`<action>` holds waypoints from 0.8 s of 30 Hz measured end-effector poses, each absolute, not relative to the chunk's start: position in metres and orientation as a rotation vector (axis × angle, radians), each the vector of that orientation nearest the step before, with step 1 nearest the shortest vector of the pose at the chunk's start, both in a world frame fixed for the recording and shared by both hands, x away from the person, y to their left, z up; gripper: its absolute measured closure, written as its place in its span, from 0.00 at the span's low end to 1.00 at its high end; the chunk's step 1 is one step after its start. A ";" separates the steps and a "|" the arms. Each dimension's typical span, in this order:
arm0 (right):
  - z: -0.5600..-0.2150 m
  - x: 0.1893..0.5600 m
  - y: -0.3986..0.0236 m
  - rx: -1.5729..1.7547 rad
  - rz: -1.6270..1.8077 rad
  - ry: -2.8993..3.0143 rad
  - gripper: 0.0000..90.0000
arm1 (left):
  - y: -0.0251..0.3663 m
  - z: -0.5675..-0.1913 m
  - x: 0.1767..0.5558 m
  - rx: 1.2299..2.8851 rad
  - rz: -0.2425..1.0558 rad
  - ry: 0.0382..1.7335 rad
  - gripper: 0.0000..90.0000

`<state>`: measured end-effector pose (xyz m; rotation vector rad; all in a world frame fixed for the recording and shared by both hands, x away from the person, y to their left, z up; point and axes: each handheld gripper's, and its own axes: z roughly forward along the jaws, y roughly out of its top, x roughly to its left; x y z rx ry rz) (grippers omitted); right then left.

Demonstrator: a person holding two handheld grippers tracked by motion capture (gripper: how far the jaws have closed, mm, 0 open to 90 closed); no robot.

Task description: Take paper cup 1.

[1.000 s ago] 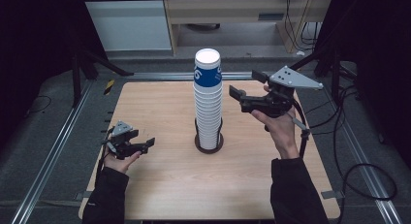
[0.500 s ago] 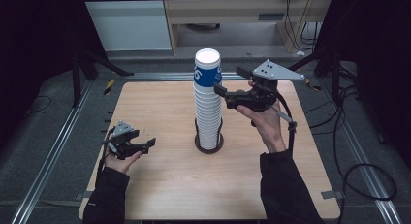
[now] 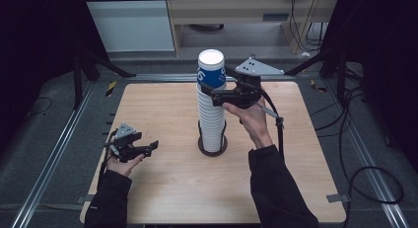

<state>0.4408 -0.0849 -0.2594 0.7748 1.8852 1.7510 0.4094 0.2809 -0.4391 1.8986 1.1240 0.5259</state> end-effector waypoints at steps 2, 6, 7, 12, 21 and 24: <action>-0.260 0.442 -0.084 0.775 1.748 1.888 0.09 | 0.281 -0.439 0.410 1.899 0.525 1.123 0.22; -0.263 0.448 -0.078 0.784 1.735 1.892 0.09 | 0.281 -0.440 0.410 1.899 0.523 1.126 0.22; -0.263 0.450 -0.077 0.784 1.734 1.894 0.09 | 0.281 -0.440 0.410 1.901 0.522 1.125 0.22; -0.265 0.455 -0.074 0.789 1.742 1.889 0.12 | 0.280 -0.441 0.410 1.906 0.522 1.125 0.22; -0.268 0.458 -0.070 0.785 1.731 1.874 0.18 | 0.280 -0.442 0.411 1.908 0.519 1.131 0.22; -0.268 0.458 -0.069 0.776 1.727 1.866 0.20 | 0.281 -0.442 0.411 1.910 0.519 1.133 0.22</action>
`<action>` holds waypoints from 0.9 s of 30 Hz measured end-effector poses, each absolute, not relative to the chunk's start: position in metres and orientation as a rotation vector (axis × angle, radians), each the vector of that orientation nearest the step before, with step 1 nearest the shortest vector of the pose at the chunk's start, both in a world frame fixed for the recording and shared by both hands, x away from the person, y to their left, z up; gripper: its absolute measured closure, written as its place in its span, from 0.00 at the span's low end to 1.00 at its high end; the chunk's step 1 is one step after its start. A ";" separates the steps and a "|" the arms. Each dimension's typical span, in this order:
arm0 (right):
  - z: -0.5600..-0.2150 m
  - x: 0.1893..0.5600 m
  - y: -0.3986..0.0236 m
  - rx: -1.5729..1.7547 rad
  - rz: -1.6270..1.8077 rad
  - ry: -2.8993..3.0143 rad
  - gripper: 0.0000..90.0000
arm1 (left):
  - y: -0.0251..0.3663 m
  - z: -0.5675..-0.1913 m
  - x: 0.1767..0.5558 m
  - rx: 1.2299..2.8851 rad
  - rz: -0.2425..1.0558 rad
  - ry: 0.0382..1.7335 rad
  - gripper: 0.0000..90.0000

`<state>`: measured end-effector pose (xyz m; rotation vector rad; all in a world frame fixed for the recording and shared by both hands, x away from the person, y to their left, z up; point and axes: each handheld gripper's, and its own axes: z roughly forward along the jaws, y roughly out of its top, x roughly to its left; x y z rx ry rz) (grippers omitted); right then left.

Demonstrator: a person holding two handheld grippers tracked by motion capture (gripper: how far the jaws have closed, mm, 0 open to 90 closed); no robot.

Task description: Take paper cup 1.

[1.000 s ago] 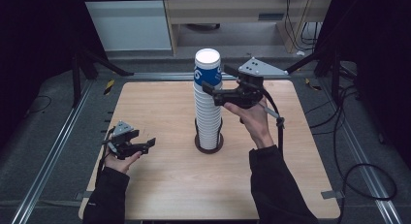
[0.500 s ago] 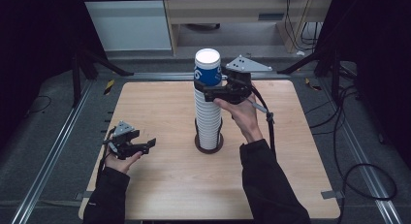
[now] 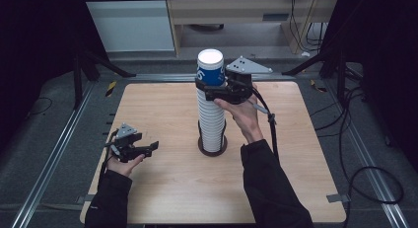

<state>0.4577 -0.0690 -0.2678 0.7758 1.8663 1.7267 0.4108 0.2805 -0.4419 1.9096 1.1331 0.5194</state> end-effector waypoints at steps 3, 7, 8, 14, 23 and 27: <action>-0.268 0.457 -0.067 0.775 1.705 1.868 0.20 | 0.281 -0.442 0.411 1.910 0.520 1.132 0.22; -0.266 0.456 -0.067 0.783 1.693 1.874 0.21 | 0.281 -0.442 0.411 1.909 0.518 1.134 0.22; -0.266 0.456 -0.067 0.783 1.693 1.874 0.21 | 0.281 -0.442 0.411 1.910 0.520 1.132 0.22; -0.254 0.452 -0.071 0.778 1.725 1.836 0.22 | 0.281 -0.441 0.410 1.908 0.520 1.133 0.22; -0.237 0.448 -0.071 0.748 1.718 1.838 0.23 | 0.281 -0.440 0.410 1.903 0.518 1.133 0.23; -0.229 0.448 -0.071 0.742 1.727 1.827 0.23 | 0.281 -0.440 0.409 1.903 0.518 1.132 0.23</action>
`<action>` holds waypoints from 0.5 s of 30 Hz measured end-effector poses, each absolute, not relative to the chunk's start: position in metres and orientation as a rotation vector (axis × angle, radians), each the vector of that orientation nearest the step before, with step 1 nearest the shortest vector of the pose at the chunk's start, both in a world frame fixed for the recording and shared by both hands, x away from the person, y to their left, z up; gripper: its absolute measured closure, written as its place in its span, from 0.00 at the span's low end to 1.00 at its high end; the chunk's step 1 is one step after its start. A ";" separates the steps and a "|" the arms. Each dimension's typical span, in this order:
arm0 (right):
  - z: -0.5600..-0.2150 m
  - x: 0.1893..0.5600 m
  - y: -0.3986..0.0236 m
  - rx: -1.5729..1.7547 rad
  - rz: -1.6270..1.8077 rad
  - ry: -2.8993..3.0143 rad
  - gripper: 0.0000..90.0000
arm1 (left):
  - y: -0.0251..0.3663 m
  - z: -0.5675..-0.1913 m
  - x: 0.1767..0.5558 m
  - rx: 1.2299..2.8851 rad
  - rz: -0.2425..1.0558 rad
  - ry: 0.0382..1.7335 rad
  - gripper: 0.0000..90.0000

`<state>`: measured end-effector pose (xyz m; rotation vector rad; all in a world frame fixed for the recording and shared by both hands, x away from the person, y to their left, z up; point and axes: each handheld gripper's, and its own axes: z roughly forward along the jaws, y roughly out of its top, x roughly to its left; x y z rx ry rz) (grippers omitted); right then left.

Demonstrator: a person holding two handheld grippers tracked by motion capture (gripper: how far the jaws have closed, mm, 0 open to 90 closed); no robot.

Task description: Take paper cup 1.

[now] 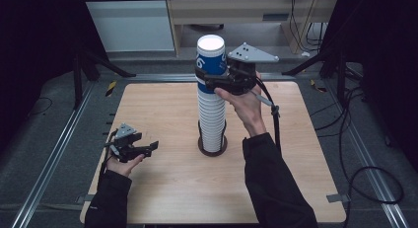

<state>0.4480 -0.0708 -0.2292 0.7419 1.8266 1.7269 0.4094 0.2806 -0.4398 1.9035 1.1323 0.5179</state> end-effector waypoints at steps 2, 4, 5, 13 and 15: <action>-0.227 0.448 -0.071 0.740 1.730 1.825 0.23 | 0.281 -0.439 0.409 1.904 0.518 1.131 0.23; -0.221 0.448 -0.070 0.731 1.719 1.816 0.23 | 0.281 -0.439 0.409 1.903 0.517 1.131 0.23; -0.219 0.448 -0.070 0.728 1.719 1.814 0.23 | 0.281 -0.439 0.409 1.902 0.518 1.131 0.23; -0.204 0.444 -0.073 0.710 1.734 1.777 0.23 | 0.281 -0.439 0.409 1.900 0.518 1.131 0.23; -0.201 0.443 -0.074 0.702 1.744 1.768 0.23 | 0.281 -0.439 0.409 1.900 0.518 1.131 0.23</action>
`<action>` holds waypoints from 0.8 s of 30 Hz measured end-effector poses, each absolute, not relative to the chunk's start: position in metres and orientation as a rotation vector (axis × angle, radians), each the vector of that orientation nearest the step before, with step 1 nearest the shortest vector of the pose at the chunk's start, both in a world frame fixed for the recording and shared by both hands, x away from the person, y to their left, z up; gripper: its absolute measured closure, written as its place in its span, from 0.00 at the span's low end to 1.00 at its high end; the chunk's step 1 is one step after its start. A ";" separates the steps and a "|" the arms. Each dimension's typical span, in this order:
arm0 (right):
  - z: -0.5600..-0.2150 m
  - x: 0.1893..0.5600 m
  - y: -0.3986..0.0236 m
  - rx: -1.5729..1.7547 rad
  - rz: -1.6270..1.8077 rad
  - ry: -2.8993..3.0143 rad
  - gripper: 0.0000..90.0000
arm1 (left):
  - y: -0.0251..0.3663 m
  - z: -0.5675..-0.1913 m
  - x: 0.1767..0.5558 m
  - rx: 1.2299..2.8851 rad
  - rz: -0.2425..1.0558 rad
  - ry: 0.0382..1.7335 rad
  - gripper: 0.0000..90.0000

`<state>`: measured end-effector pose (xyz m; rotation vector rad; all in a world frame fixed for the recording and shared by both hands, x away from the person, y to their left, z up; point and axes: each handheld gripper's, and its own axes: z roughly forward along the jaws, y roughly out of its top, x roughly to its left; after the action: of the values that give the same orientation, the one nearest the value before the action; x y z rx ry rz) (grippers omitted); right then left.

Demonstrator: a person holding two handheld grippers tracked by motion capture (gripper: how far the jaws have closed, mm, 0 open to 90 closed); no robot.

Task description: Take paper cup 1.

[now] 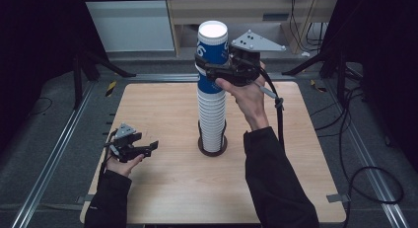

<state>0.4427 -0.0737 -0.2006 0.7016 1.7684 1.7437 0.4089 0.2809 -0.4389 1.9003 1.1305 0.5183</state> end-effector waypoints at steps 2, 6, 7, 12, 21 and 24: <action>-0.198 0.441 -0.074 0.695 1.746 1.762 0.23 | 0.281 -0.439 0.409 1.901 0.518 1.131 0.23; -0.192 0.438 -0.078 0.684 1.751 1.738 0.23 | 0.281 -0.439 0.409 1.897 0.519 1.130 0.23; -0.191 0.437 -0.079 0.684 1.753 1.735 0.23 | 0.282 -0.438 0.409 1.896 0.519 1.130 0.23; -0.189 0.428 -0.091 0.674 1.737 1.722 0.23 | 0.282 -0.437 0.408 1.892 0.522 1.128 0.23; -0.198 0.409 -0.126 0.692 1.719 1.694 0.23 | 0.280 -0.436 0.407 1.899 0.527 1.119 0.24; -0.204 0.405 -0.136 0.702 1.706 1.696 0.23 | 0.279 -0.436 0.406 1.903 0.528 1.117 0.24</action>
<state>0.4050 -0.1363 -0.2042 0.7018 1.6956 1.7064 0.4064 0.2791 -0.4361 1.9031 1.1168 0.5279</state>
